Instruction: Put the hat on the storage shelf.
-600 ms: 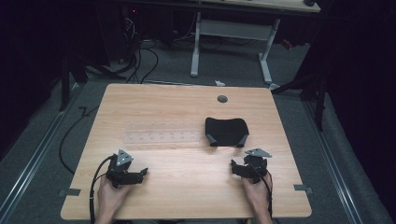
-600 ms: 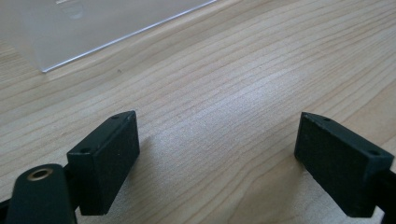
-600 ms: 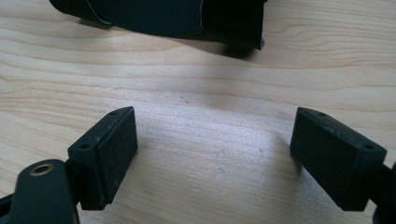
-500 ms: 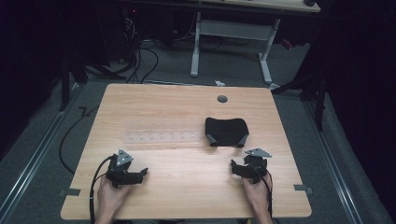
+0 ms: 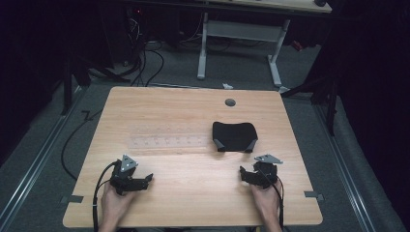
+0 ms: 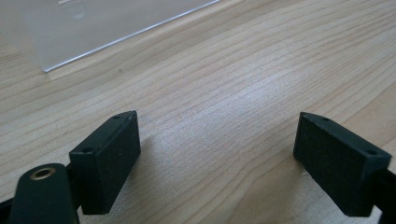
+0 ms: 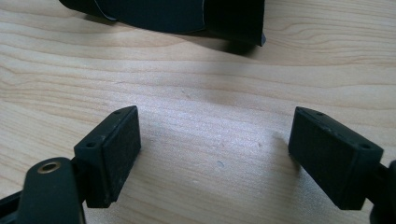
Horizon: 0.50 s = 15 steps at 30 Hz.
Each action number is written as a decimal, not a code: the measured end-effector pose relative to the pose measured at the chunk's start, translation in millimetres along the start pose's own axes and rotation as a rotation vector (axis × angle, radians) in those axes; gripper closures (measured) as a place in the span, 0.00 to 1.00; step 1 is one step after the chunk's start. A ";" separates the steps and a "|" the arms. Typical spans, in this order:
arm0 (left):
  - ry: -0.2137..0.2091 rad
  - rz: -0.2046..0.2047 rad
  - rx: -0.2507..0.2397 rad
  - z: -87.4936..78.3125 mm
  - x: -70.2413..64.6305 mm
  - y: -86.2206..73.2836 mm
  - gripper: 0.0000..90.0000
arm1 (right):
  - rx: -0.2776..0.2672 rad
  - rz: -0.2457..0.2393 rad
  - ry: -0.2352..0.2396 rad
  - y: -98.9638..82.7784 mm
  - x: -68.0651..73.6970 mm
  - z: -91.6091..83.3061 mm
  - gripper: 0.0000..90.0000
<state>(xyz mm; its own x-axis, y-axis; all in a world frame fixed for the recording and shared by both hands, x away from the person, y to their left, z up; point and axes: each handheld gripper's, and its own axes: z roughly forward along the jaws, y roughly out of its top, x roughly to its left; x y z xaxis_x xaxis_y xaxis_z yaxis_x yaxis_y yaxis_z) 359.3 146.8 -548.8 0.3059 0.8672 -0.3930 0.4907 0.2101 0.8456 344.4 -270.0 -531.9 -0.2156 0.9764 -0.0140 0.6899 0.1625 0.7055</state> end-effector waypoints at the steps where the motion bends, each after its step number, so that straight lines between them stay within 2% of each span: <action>1: 0.000 0.000 0.000 0.0 0.0 0.0 0.17 | -0.001 0.000 0.000 -0.1 -0.4 -0.2 0.21; 6: 0.000 0.000 0.000 0.0 0.0 0.0 0.17 | -0.008 0.006 -0.005 -0.7 -3.0 -2.0 0.27; 9: 0.002 0.002 -0.001 -0.2 0.2 0.2 0.18 | -0.015 0.029 0.005 -0.5 -5.8 -4.6 0.31; 12: 0.003 -0.002 -0.005 -0.1 0.2 0.2 0.18 | -0.015 0.024 0.004 -0.4 -5.3 -6.4 0.32; 15: 0.003 0.000 -0.003 -0.2 0.3 0.2 0.18 | -0.039 0.016 0.003 -0.2 -5.1 -10.4 0.34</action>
<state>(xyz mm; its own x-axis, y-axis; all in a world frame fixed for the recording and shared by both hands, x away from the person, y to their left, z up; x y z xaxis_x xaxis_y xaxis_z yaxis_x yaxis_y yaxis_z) 359.3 147.1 -548.6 0.3031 0.8688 -0.3916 0.4878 0.2115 0.8469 338.2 -276.5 -524.6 -0.2069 0.9784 -0.0001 0.6661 0.1409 0.7325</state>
